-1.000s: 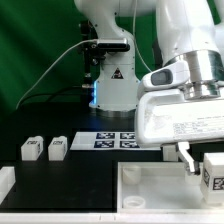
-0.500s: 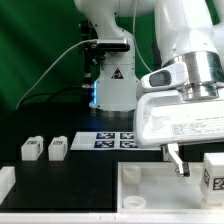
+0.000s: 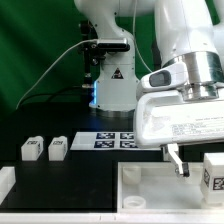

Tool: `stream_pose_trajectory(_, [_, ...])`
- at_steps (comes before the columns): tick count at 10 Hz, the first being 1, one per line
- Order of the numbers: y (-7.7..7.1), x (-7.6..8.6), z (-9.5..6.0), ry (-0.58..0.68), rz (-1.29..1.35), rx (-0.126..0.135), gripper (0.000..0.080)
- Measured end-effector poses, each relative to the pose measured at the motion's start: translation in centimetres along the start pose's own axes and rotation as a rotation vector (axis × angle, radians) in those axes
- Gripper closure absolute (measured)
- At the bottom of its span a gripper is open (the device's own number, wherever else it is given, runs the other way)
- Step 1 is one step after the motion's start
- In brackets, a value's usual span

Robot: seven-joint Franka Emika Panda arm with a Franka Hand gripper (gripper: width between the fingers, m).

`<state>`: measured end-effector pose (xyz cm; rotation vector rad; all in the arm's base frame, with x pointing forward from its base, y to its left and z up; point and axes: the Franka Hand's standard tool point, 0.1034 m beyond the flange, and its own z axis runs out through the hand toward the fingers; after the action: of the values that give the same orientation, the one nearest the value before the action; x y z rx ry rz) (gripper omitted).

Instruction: Assemble one leg

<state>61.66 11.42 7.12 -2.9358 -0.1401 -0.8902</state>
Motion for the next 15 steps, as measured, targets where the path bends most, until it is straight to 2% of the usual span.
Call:
stream_pose_trajectory(1, [0.1,0.0,-0.1,-0.012,0.006,0.001,0.015])
stream_pose_trajectory(2, [0.2,0.6,-1.2,-0.039,0.016,0.01,0.015])
stream_pose_trajectory(3, [0.0,1.5,-2.5,-0.065,0.021,0.022,0.015])
stream_pose_trajectory(4, [-0.2,3.0,-3.5,-0.14,0.052,0.047,0.015])
stream_pose_trajectory(5, [0.0,4.5,-4.1,-0.148,0.067,0.048,0.015])
stream_pose_trajectory(6, [0.0,4.5,-3.9,-0.219,0.085,0.062,0.015])
stream_pose_trajectory(7, [-0.1,4.4,-3.8,-0.343,0.106,0.077,0.015])
stream_pose_trajectory(8, [0.2,5.2,-3.4,-0.442,0.104,0.076,0.015])
stream_pose_trajectory(9, [0.1,5.6,-2.5,-0.474,0.103,0.073,0.015])
stream_pose_trajectory(10, [-1.8,2.0,-1.0,-0.587,0.111,0.072,0.015])
stream_pose_trajectory(11, [-2.7,0.1,-0.6,-0.686,0.097,0.087,0.015])
stream_pose_trajectory(12, [-2.3,1.1,-0.5,-0.657,0.102,0.084,0.015])
stream_pose_trajectory(15, [-2.2,1.1,-0.4,-0.65,0.111,0.078,0.015])
